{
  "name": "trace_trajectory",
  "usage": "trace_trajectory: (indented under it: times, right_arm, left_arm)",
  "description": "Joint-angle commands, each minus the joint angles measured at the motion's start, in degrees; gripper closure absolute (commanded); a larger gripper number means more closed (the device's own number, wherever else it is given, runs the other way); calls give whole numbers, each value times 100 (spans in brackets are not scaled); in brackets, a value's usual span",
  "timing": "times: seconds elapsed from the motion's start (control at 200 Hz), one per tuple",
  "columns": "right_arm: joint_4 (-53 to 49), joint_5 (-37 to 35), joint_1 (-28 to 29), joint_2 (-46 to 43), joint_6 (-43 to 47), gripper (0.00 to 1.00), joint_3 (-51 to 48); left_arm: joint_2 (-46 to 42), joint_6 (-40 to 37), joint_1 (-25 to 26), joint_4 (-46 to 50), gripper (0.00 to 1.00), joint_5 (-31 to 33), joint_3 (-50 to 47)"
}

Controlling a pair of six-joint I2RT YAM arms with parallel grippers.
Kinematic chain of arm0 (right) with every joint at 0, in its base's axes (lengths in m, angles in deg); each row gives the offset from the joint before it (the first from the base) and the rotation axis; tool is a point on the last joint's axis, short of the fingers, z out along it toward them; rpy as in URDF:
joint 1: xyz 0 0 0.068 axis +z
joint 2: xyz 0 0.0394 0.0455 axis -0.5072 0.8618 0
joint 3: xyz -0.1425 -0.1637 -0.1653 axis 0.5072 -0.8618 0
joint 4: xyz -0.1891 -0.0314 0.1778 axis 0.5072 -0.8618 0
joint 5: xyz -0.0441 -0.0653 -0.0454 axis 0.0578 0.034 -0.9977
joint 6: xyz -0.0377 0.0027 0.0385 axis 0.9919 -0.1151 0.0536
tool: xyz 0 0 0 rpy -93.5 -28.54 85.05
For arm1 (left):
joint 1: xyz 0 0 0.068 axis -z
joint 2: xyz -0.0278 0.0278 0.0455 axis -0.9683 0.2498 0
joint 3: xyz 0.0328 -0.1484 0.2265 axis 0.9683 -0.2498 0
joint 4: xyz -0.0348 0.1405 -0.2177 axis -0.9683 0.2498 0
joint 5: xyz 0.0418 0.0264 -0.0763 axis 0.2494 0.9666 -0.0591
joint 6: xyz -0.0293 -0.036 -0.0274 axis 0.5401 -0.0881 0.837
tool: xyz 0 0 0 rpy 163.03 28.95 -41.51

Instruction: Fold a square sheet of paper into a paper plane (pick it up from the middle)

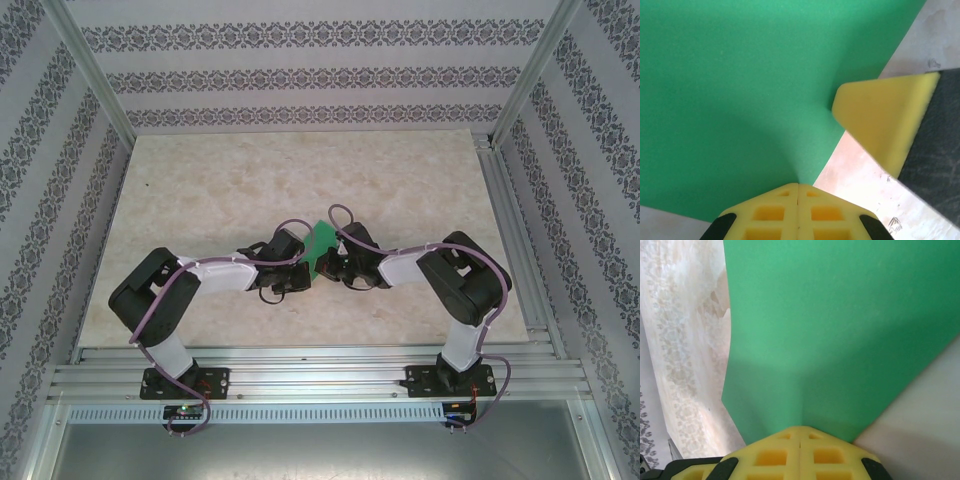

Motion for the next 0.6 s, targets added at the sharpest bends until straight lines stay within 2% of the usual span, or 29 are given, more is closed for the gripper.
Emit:
trace_trajectory:
  times: [0.0, 0.14, 0.594]
  right_arm:
    - [-569, -197, -401, 225, 715, 98, 65]
    - [-600, -77, -778, 361, 852, 98, 235]
    - [-1317, -358, -1484, 653, 1268, 96, 1073]
  left_arm:
    - [247, 37, 47, 480, 93, -71, -307]
    - [304, 13, 49, 485, 93, -140, -302]
    - [377, -48, 47, 635, 94, -177, -214]
